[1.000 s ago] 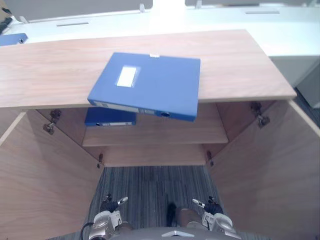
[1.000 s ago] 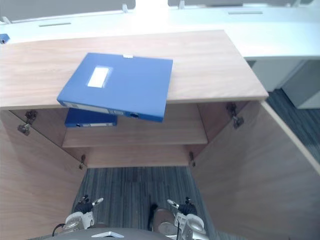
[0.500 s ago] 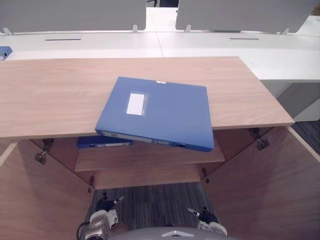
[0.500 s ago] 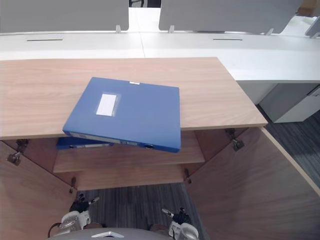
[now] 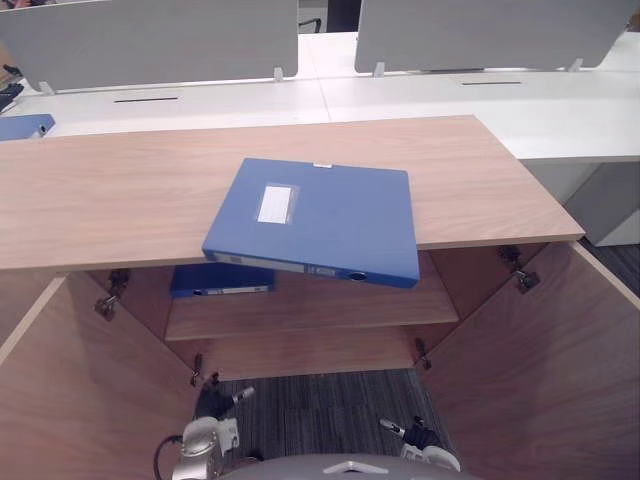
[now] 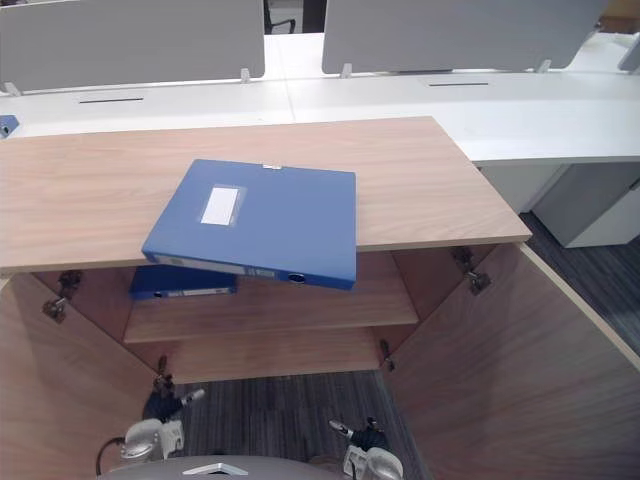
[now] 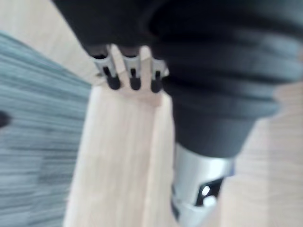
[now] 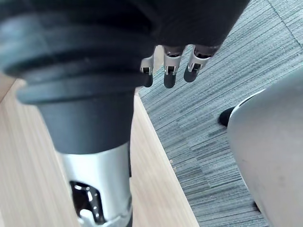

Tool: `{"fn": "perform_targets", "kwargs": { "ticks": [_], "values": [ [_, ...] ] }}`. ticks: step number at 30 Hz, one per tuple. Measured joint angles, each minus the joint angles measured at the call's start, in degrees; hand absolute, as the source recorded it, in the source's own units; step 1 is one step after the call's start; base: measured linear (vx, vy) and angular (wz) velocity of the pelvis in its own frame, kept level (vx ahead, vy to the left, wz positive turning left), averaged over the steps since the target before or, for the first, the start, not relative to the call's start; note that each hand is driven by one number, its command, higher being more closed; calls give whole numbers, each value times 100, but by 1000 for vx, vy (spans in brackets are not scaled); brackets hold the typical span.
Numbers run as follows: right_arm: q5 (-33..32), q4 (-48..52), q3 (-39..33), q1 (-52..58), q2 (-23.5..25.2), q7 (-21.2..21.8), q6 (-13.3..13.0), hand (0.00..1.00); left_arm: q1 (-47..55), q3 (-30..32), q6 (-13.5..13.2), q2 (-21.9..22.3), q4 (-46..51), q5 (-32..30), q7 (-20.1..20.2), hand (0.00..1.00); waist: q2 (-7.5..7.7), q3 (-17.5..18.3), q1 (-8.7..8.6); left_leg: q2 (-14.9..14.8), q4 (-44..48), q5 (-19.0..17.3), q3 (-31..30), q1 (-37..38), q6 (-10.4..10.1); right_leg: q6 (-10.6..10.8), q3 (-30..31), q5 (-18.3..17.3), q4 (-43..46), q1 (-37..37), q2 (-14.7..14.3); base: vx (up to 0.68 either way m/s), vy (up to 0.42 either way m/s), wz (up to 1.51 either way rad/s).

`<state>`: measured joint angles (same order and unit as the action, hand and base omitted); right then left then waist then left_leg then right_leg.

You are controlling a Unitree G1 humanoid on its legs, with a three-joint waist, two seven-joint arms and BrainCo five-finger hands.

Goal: Walk over to the cabinet, pick up the folder, carry it to the office cabinet, place the folder inside the office cabinet, then close the office cabinet door

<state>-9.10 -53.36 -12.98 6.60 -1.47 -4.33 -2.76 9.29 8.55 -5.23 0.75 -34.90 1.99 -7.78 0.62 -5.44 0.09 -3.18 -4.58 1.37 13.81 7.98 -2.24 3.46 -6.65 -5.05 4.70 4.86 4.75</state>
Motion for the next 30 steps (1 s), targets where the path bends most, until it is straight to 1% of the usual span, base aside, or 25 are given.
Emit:
{"fn": "perform_targets", "kwargs": {
  "ticks": [1,3,5,7,10,11,13,15,17,21,22,25,30],
  "values": [
    [0,92,71,26,-4,-1,-18,0,96,2,-78,-84,385,1,-67,0,3,-16,15,14,-22,14,-6,-5,20,30,0,-6,-6,-1,4,-121,-4,7],
    [1,185,105,103,0,-2,-87,0,242,-28,-151,-191,864,1,-174,0,-5,2,26,46,-24,9,-44,1,31,61,0,-3,-4,11,33,-77,16,4],
    [2,321,110,184,16,-1,-92,0,389,-50,-215,-215,1365,0,-213,0,-3,3,31,77,-25,-2,-129,-1,48,81,-22,-8,-8,37,77,-25,35,10],
    [3,344,110,227,19,-1,-92,0,563,-186,-315,-217,1956,0,-240,0,4,18,95,120,-24,0,-148,0,47,120,-28,-11,-14,53,107,3,35,6],
    [3,348,119,240,53,-1,-92,0,663,-325,-417,-199,2529,-7,-307,0,30,37,137,164,-9,6,-221,13,48,161,-86,26,-59,125,144,53,29,12],
    [3,368,153,240,89,0,-93,0,695,-353,-472,-189,2765,-10,-331,0,48,58,138,178,10,30,-268,3,88,174,-139,23,-58,140,163,60,15,17],
    [8,428,160,250,117,0,-94,0,714,-376,-550,-182,2986,-43,-347,0,69,70,147,190,12,30,-302,10,89,182,-187,31,-59,215,174,100,12,13],
    [8,528,161,312,137,-1,-96,0,744,-407,-609,-125,3275,-51,-356,0,87,77,180,186,104,-33,-308,-25,82,181,-181,33,-45,226,186,85,12,6],
    [6,537,159,312,152,-3,-99,0,776,-420,-660,30,3609,-48,-349,0,94,73,225,169,397,-222,-337,-166,85,180,-172,32,-38,283,198,12,7,6],
    [3,537,161,334,152,-8,-99,0,929,-523,-751,165,4017,15,-329,0,93,79,244,139,745,-480,-389,-275,101,161,-154,-33,18,340,202,7,4,4],
    [3,537,164,336,151,-9,-99,0,964,-533,-774,204,4138,18,-326,0,97,78,258,128,842,-553,-393,-327,62,154,-149,-64,38,329,205,0,0,0],
    [3,537,188,363,149,-13,-99,0,1015,-588,-815,233,4407,18,-335,0,98,79,283,86,1000,-637,-413,-400,56,129,-155,-100,72,321,200,-11,-7,2],
    [5,537,228,355,165,-126,-100,0,1047,-699,-941,205,5266,-18,-447,0,126,103,284,33,1167,-688,-438,-493,74,121,-172,-118,94,310,165,-5,-12,1]
  ]
}}
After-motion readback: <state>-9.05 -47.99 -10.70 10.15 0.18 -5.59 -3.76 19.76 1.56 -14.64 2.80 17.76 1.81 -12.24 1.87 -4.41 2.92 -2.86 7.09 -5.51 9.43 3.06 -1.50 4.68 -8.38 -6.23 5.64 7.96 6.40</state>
